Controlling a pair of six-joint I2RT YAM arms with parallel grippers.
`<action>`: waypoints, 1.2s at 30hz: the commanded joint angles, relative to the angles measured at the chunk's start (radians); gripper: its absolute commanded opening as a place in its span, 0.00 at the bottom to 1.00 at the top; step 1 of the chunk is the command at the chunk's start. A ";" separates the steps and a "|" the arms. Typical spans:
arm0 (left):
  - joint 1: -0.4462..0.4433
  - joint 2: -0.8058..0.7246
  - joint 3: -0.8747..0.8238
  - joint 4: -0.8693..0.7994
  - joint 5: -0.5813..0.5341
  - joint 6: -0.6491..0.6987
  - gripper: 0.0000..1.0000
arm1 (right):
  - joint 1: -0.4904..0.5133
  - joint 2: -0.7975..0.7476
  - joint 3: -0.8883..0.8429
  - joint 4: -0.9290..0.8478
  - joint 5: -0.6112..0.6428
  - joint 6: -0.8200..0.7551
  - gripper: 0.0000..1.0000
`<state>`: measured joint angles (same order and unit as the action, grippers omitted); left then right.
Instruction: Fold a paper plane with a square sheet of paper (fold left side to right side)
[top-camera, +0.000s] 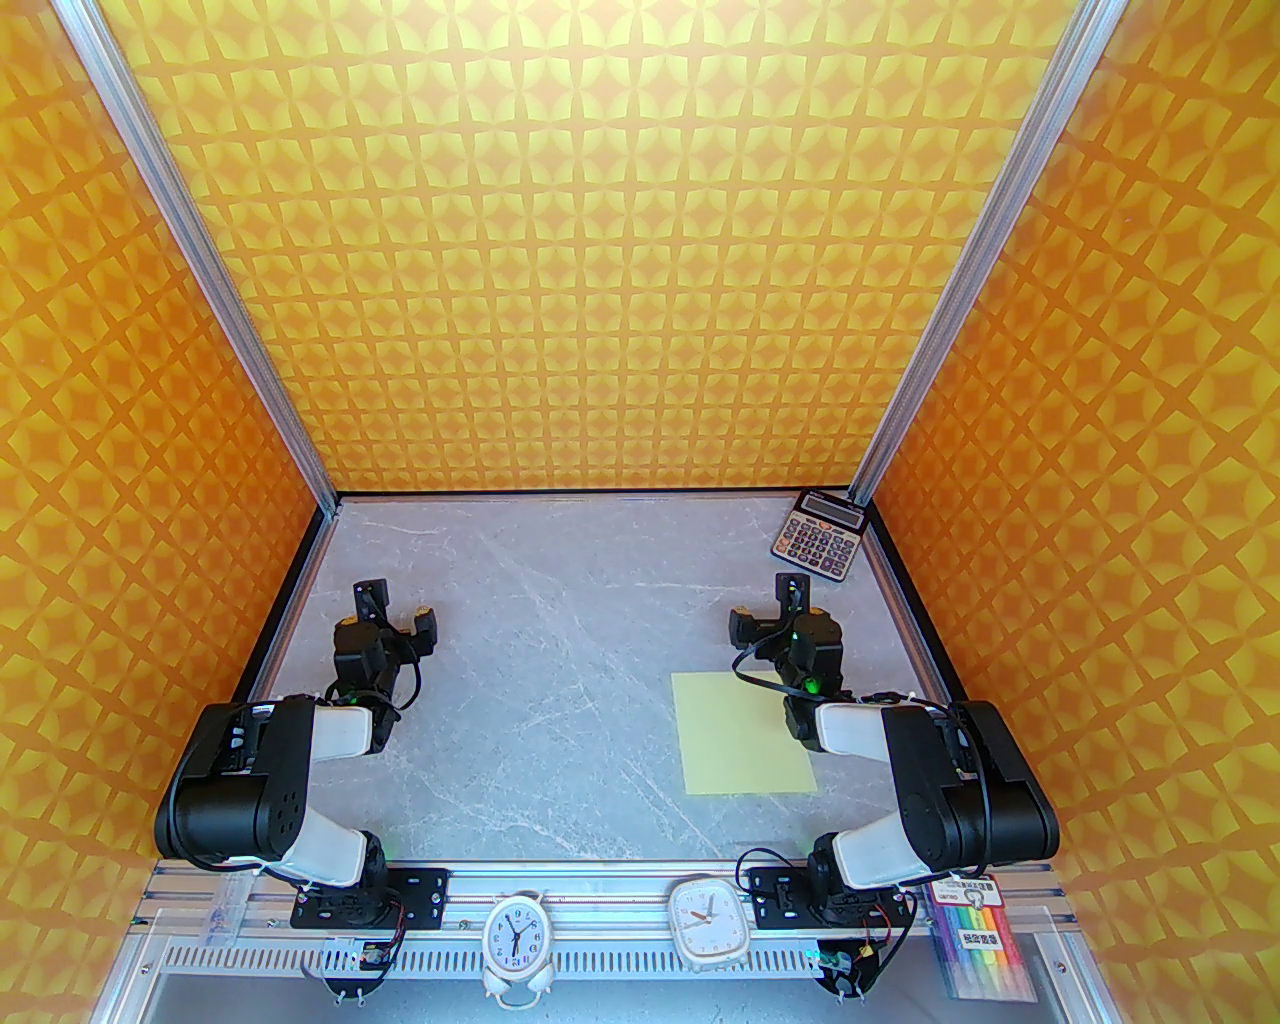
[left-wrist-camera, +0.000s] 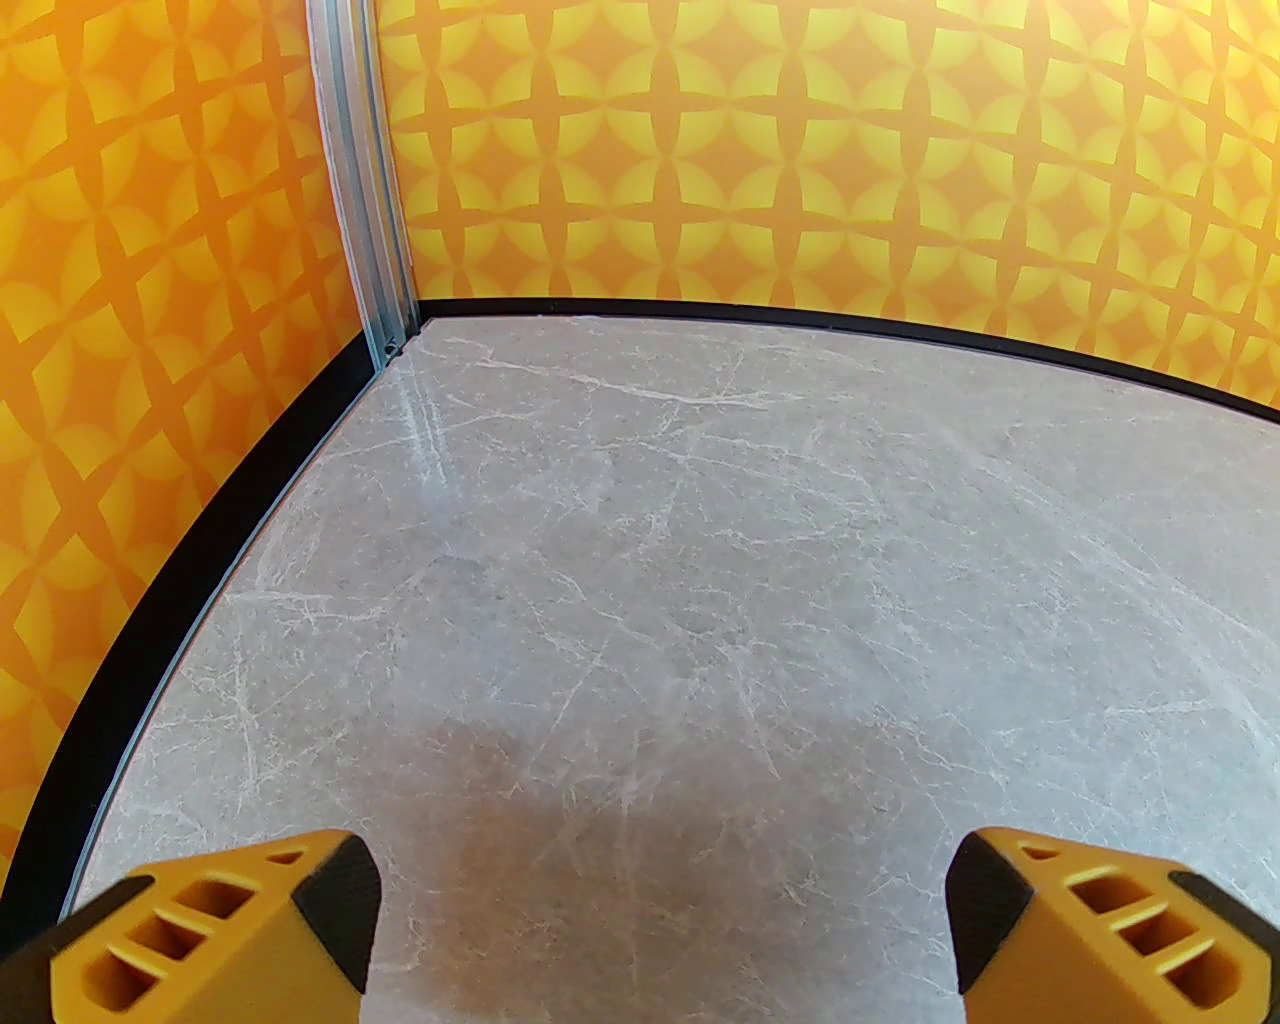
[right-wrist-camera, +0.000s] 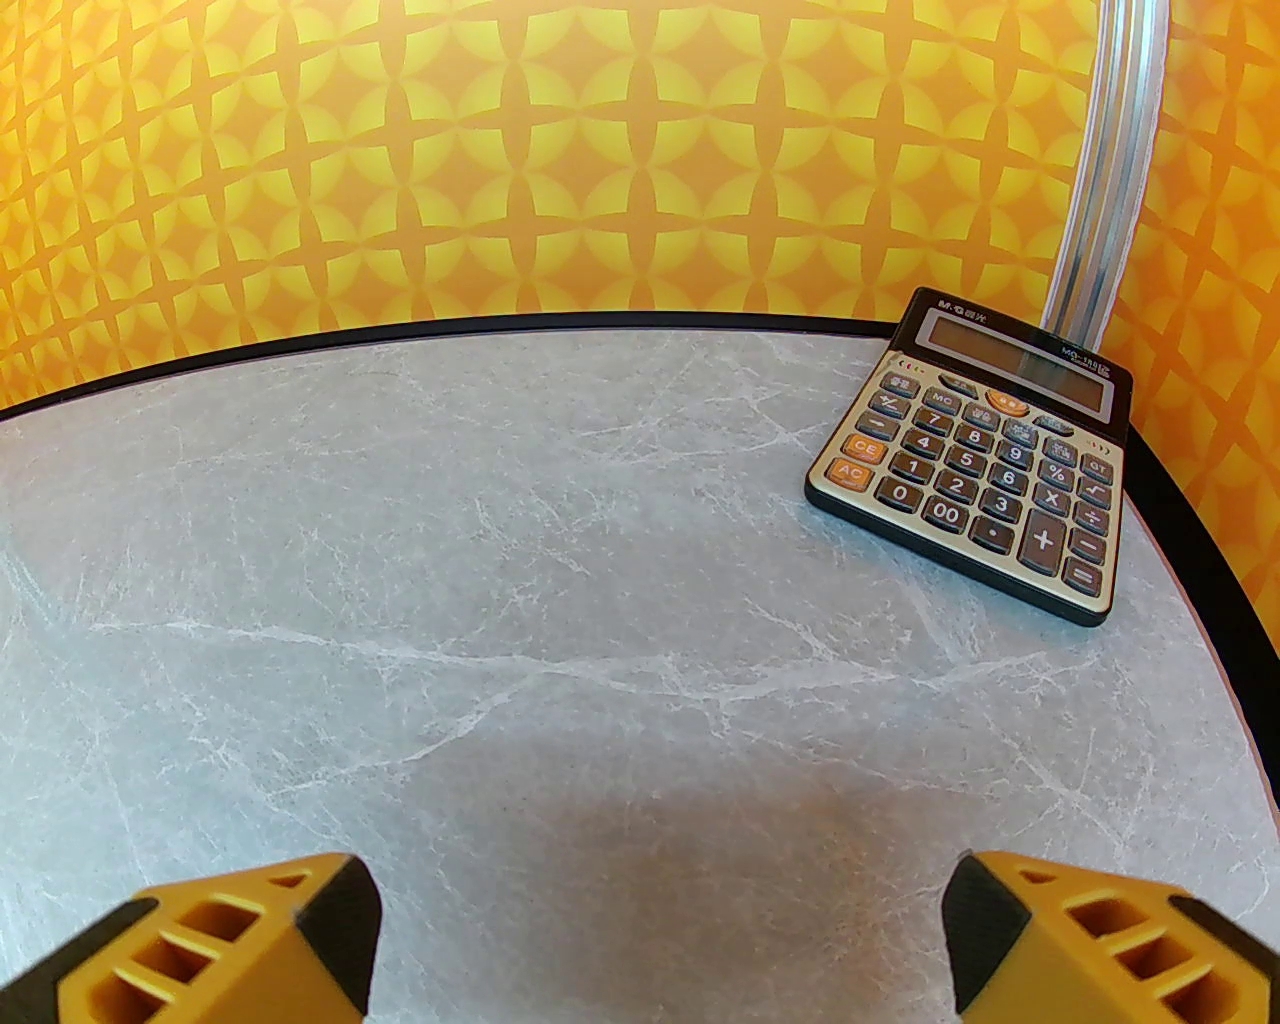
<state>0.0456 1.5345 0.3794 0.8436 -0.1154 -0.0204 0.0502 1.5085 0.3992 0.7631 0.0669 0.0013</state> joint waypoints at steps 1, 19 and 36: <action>-0.003 0.002 0.002 0.020 0.021 0.014 0.99 | 0.000 -0.011 0.016 -0.008 -0.015 -0.011 0.99; 0.004 -0.239 0.467 -0.980 -0.034 -0.279 0.99 | -0.001 -0.431 0.205 -0.741 0.312 0.375 0.98; -0.190 -0.417 0.525 -1.381 0.197 -0.582 0.99 | 0.158 -0.590 0.085 -1.411 -0.165 0.673 0.38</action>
<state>-0.1200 1.1629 0.9283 -0.4725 0.0540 -0.5468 0.1879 0.9287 0.5346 -0.5522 -0.0536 0.5953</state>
